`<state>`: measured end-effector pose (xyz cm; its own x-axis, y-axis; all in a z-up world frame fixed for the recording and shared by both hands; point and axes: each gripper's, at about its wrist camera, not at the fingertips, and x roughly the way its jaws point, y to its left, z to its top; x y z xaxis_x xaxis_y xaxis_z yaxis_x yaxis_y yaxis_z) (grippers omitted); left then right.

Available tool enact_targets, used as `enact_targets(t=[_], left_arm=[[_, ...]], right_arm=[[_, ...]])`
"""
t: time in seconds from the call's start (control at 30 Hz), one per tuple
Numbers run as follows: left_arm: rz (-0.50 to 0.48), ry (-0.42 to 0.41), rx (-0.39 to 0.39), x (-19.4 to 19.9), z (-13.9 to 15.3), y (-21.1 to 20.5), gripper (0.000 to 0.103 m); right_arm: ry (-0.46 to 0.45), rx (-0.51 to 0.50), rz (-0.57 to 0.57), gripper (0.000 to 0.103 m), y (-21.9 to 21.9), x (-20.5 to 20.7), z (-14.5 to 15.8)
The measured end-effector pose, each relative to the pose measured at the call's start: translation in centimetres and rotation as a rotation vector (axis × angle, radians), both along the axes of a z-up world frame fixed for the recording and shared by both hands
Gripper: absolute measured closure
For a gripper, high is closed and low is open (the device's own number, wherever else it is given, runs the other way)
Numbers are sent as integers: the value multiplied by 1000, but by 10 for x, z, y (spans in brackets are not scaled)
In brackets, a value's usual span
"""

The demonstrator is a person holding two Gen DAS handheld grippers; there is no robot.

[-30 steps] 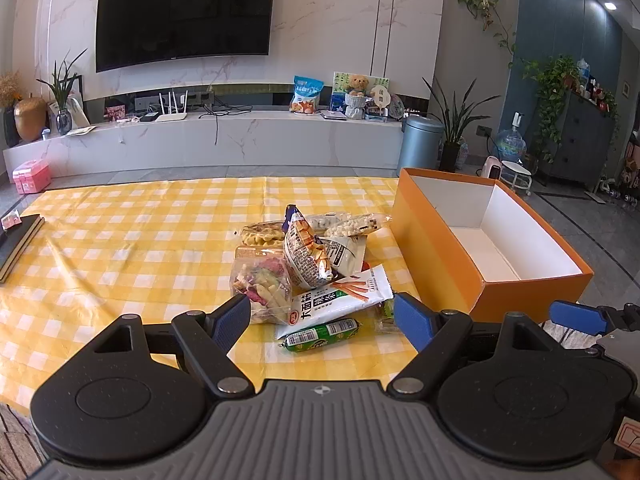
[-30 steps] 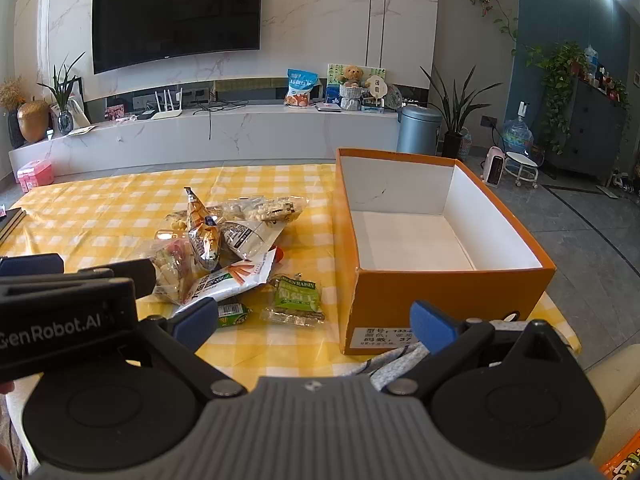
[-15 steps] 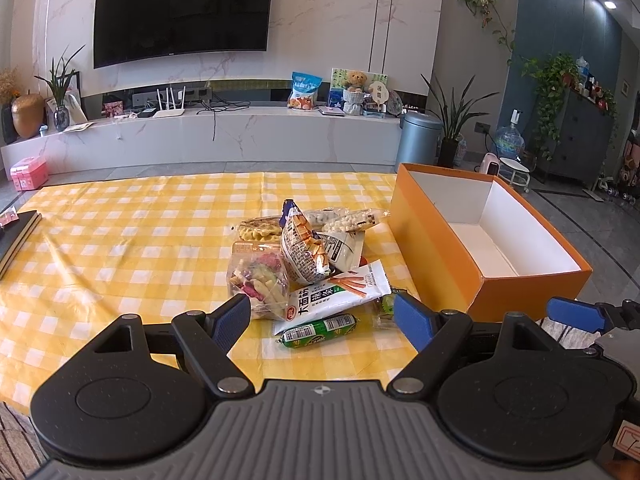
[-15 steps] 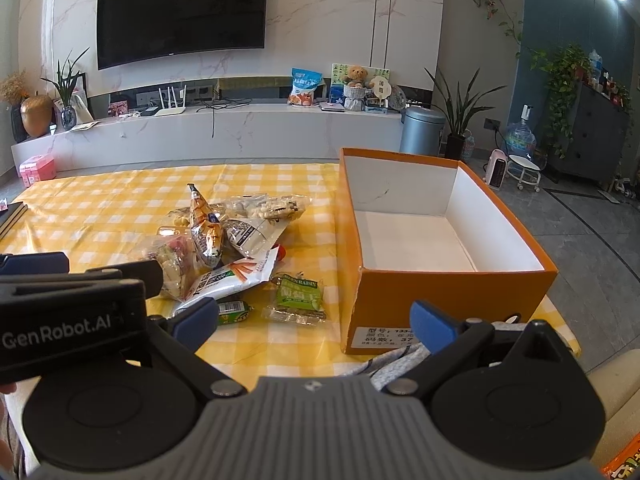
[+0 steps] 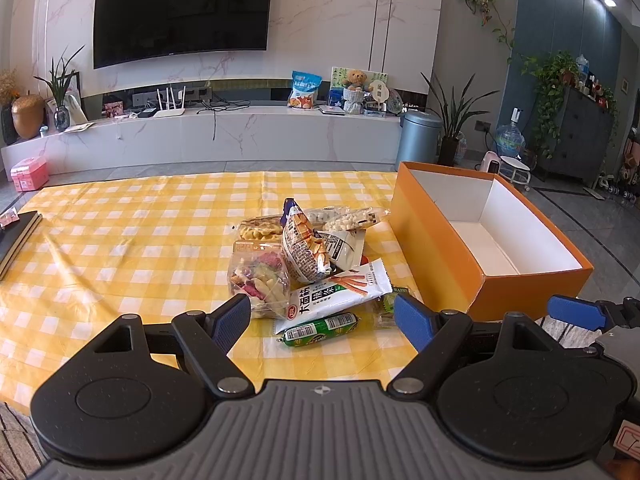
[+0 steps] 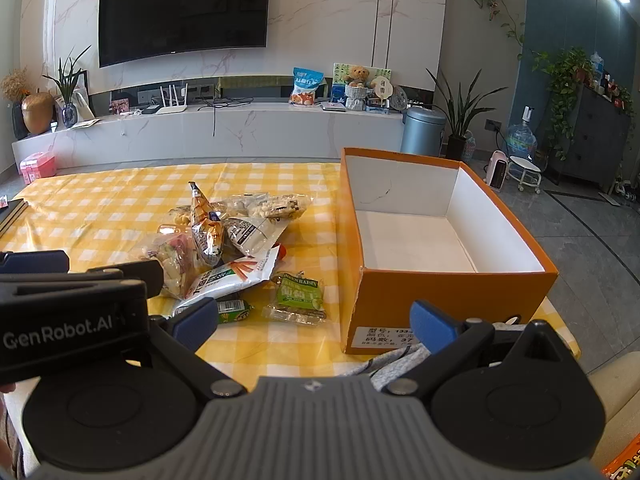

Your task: Organize snacks

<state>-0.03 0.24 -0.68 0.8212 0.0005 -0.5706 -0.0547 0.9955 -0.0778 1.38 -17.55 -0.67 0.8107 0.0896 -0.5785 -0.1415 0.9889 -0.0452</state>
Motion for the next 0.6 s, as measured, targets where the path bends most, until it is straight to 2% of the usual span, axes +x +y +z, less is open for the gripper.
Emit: enact_targets(t=[0.6], left_arm=[[3,-10,23,-1,0,3,8]], right_arm=[[6,-15,-1,4,5,0,0]])
